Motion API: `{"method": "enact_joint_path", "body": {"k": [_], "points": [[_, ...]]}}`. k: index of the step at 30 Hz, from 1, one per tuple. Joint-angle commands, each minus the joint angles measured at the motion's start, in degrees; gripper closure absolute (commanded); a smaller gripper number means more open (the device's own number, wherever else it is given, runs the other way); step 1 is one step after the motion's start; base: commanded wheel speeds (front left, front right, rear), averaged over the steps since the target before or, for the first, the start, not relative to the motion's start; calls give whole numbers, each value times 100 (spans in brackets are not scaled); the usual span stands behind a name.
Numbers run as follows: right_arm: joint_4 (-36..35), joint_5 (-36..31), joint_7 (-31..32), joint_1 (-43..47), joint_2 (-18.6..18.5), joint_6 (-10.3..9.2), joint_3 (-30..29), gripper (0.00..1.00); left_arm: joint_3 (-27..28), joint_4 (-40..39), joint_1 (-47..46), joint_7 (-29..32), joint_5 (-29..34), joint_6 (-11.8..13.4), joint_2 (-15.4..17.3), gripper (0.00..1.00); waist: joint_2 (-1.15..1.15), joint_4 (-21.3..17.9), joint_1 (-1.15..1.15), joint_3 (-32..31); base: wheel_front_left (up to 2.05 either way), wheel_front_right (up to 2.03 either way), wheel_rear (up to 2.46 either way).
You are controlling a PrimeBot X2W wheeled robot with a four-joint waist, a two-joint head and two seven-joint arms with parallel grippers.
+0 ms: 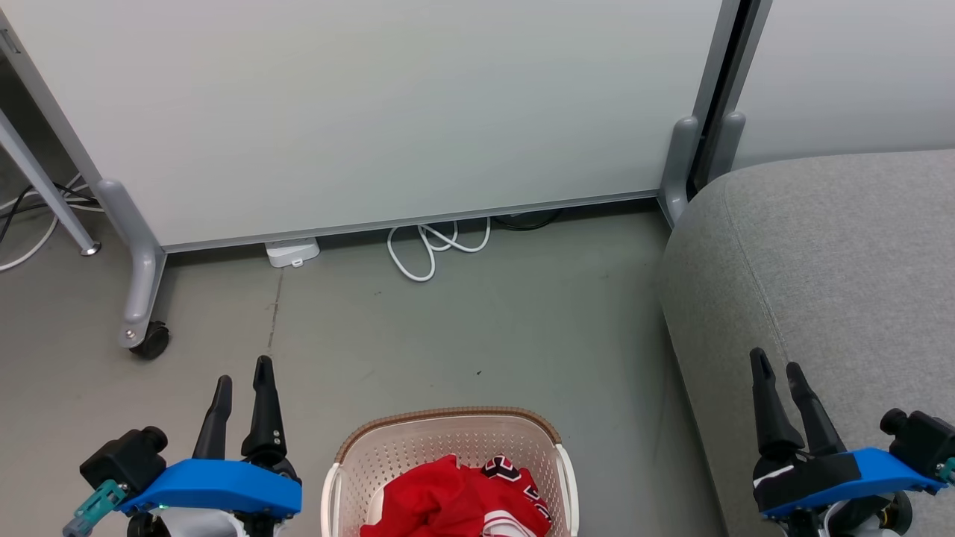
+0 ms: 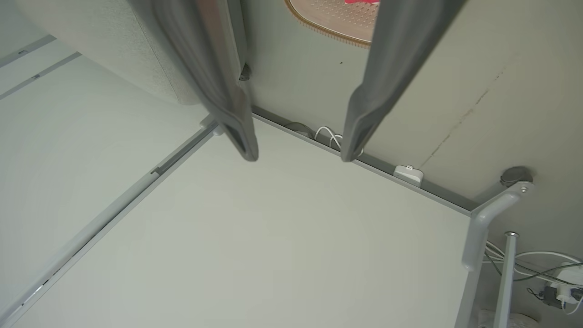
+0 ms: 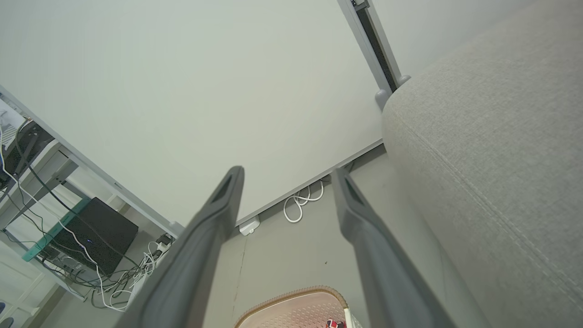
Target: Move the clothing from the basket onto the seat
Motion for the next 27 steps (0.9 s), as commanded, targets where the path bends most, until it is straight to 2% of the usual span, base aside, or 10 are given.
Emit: {"method": "enact_joint_path", "body": {"k": [1, 27], "points": [[-56, -171, -65, -75, -42, 15, 8, 0, -35, -63, -131, -59, 152, 1, 56, 0, 0, 2, 0, 0, 0, 0, 0], [164, -1887, -435, -117, -56, 16, 36, 0, -239, 77, -155, -457, 1628, -34, 83, 0, 0, 48, 0, -15, 0, 0, 0]]}}
